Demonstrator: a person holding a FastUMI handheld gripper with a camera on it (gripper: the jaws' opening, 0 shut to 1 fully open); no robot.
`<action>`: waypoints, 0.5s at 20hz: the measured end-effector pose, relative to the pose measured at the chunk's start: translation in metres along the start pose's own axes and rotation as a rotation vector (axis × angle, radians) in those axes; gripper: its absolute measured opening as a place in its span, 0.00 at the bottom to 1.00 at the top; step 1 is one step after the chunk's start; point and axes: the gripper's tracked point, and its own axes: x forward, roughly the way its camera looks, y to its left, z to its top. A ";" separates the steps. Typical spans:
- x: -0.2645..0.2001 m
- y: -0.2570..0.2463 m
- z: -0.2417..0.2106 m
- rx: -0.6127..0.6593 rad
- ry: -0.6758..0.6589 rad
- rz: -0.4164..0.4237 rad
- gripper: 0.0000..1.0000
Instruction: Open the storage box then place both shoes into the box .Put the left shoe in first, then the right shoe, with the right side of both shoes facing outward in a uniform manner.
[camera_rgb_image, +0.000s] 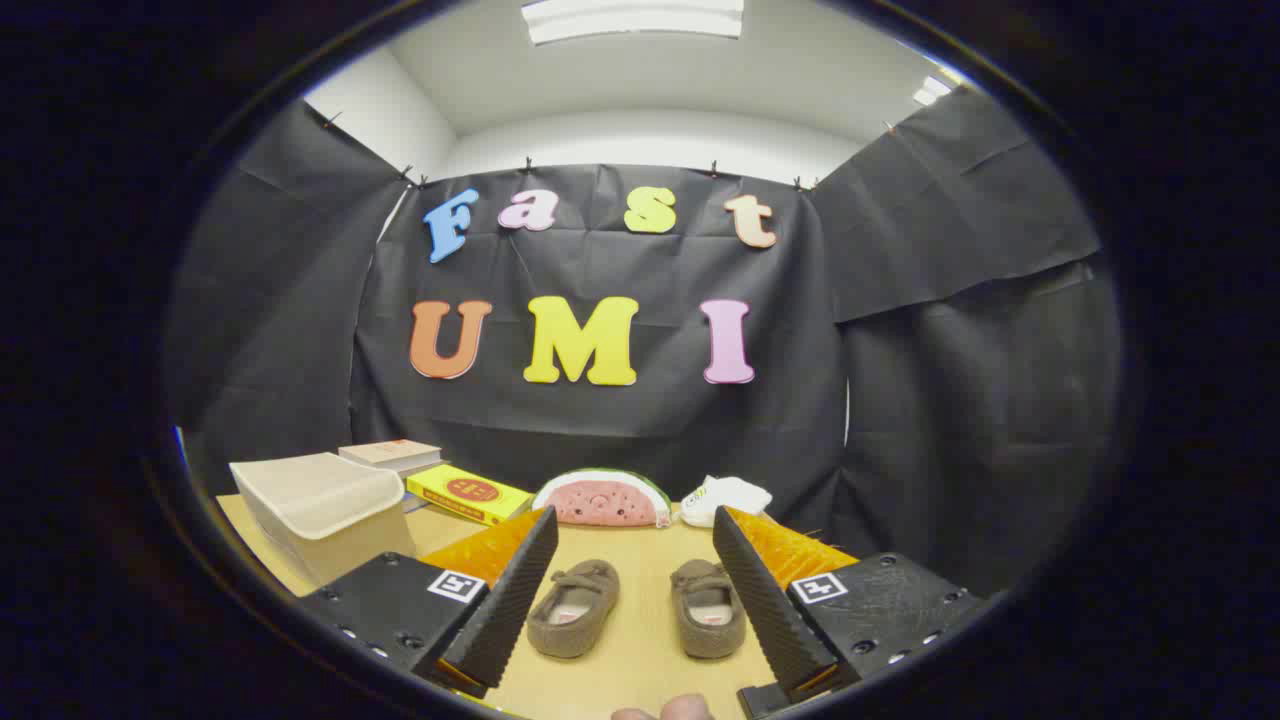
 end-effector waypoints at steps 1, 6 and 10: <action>-0.001 -0.001 -0.001 0.000 0.001 -0.002 0.95; 0.001 0.008 -0.003 0.003 0.006 0.014 0.95; 0.002 0.014 -0.003 0.001 0.005 0.027 0.95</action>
